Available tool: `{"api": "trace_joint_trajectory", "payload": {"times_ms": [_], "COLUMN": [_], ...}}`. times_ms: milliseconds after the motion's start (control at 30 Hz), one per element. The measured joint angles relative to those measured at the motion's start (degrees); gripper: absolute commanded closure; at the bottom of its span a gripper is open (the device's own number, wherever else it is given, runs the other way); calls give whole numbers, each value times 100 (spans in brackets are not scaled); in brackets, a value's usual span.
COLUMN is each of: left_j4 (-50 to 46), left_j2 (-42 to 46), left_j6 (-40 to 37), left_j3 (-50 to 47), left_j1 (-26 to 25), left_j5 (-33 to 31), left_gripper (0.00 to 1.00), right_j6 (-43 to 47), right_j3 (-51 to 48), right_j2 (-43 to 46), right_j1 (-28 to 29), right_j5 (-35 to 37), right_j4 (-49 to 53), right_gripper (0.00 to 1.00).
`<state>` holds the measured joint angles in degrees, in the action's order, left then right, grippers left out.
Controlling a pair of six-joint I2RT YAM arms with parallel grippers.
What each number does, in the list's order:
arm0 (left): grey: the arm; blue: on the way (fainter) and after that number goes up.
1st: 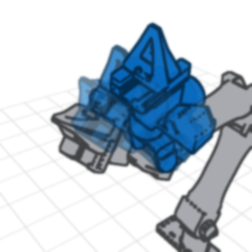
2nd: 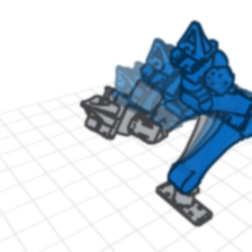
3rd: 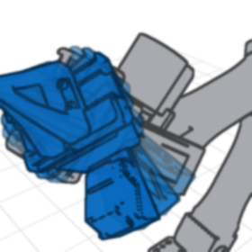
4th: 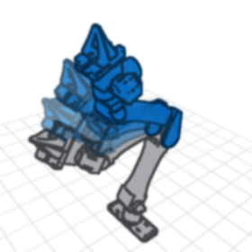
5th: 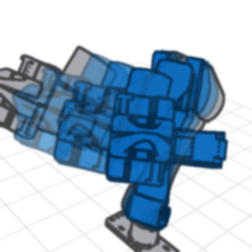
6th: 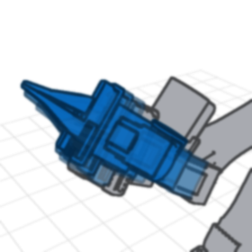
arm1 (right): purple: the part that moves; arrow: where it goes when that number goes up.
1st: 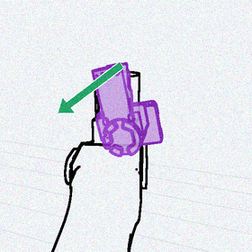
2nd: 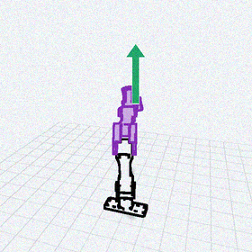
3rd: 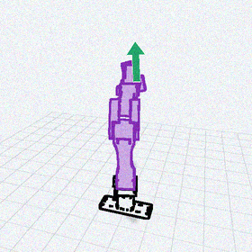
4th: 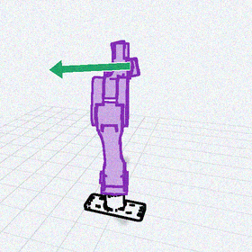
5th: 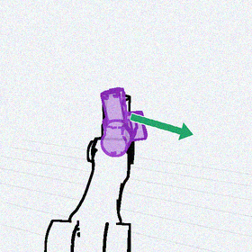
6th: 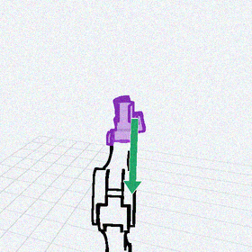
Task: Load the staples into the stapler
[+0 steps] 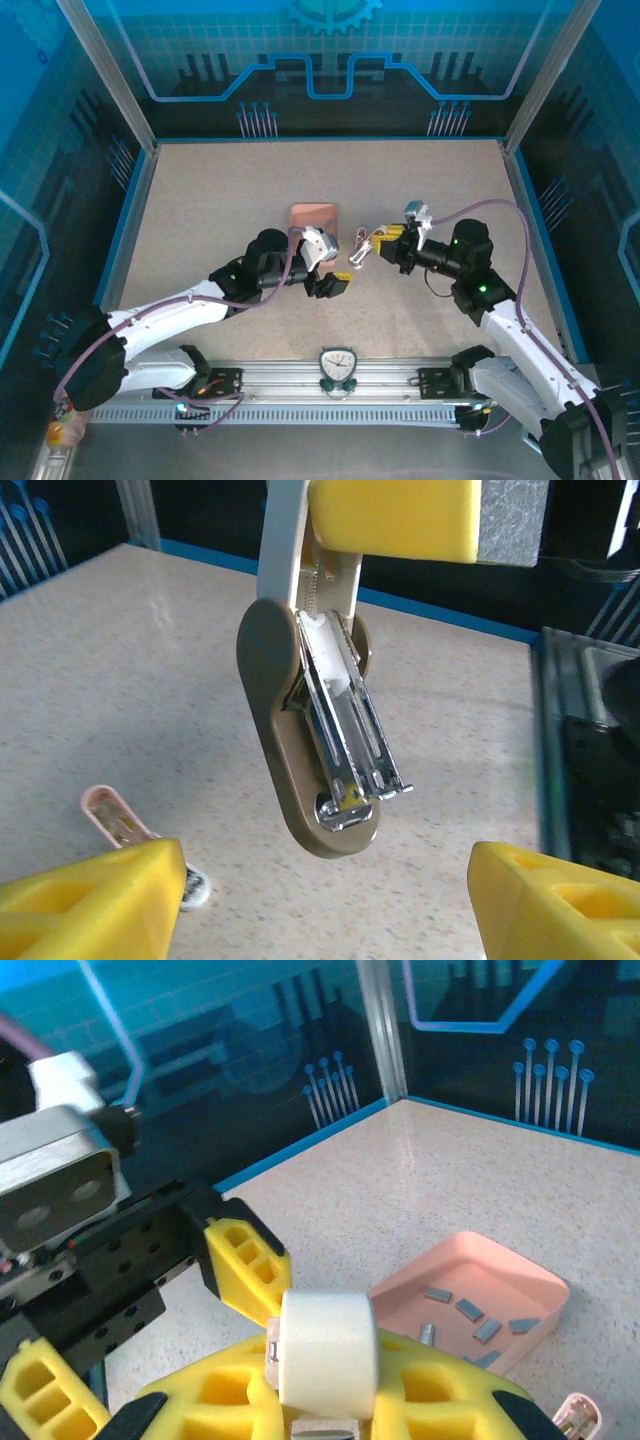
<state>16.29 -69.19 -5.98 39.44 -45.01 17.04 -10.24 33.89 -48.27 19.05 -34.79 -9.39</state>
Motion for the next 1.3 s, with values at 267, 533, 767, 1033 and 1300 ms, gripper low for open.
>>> {"api": "trace_joint_trajectory", "payload": {"times_ms": [267, 533, 767, 1033, 1300], "left_j4": [28, 691, 1196, 1287, 1318], "left_j2": [-240, -546, -802, -850, -848], "left_j6": [531, 1283, 1797, 2072, 2223], "left_j3": [59, 59, 59, 59, 59], "left_j1": [7, 17, 17, 39, 48], "left_j5": [468, 855, 1095, 1196, 654], "left_gripper": [33, 41, 64, 83, 83], "right_j6": [994, 1355, 1530, 1683, 782], "right_j3": [57, 63, 138, 160, 98], "right_j2": [-11, -33, -48, -48, 142], "right_j1": [0, 0, 0, -2, 42], "right_j5": [-789, -1005, -1062, -1082, -299], "right_j4": [-9, -31, -22, -26, -221], "right_gripper": [83, 83, 82, 71, 40]}}
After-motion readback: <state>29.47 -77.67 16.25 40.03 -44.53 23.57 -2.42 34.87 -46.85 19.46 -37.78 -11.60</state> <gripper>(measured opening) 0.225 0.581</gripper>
